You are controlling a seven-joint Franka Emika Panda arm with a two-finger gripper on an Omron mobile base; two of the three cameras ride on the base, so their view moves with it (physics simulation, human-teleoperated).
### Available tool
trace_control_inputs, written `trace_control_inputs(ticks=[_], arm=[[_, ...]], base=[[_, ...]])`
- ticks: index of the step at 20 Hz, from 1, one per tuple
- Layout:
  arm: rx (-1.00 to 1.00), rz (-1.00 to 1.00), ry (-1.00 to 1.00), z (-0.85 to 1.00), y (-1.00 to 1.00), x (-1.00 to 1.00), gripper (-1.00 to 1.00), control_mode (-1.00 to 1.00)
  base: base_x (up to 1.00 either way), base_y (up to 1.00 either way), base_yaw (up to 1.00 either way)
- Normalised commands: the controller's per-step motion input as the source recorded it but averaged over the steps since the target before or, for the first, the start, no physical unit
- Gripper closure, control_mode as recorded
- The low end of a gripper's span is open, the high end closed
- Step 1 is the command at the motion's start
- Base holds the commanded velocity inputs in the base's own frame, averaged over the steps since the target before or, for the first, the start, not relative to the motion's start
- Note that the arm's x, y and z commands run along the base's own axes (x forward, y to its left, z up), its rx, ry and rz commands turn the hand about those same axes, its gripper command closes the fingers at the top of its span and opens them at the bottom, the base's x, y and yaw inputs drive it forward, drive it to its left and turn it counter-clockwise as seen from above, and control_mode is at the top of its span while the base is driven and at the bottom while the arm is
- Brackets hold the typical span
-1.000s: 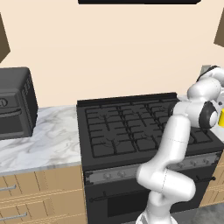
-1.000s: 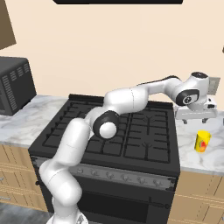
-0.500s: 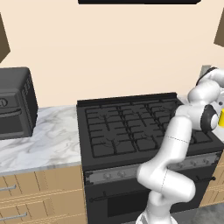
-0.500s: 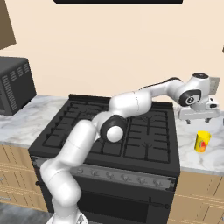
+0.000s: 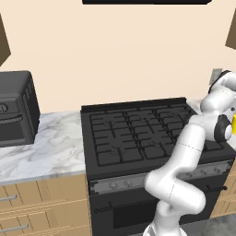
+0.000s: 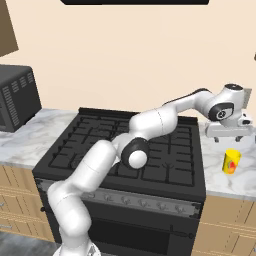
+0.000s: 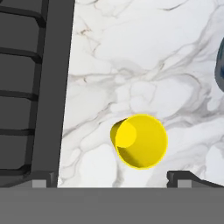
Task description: Pick the cup and bowl from the counter and place them on the counter next to the sink.
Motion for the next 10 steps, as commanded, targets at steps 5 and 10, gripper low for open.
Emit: trace_control_inputs(ticks=[5,10], arm=[[0.05,0.0,0.03,-0.01,0.0,0.0,-1.0,-1.0],[0.03,0.0,0.01,-0.1,0.0,0.03,-1.0,-1.0]], base=[[0.0,0.0,0.0],[0.0,0.0,0.0]])
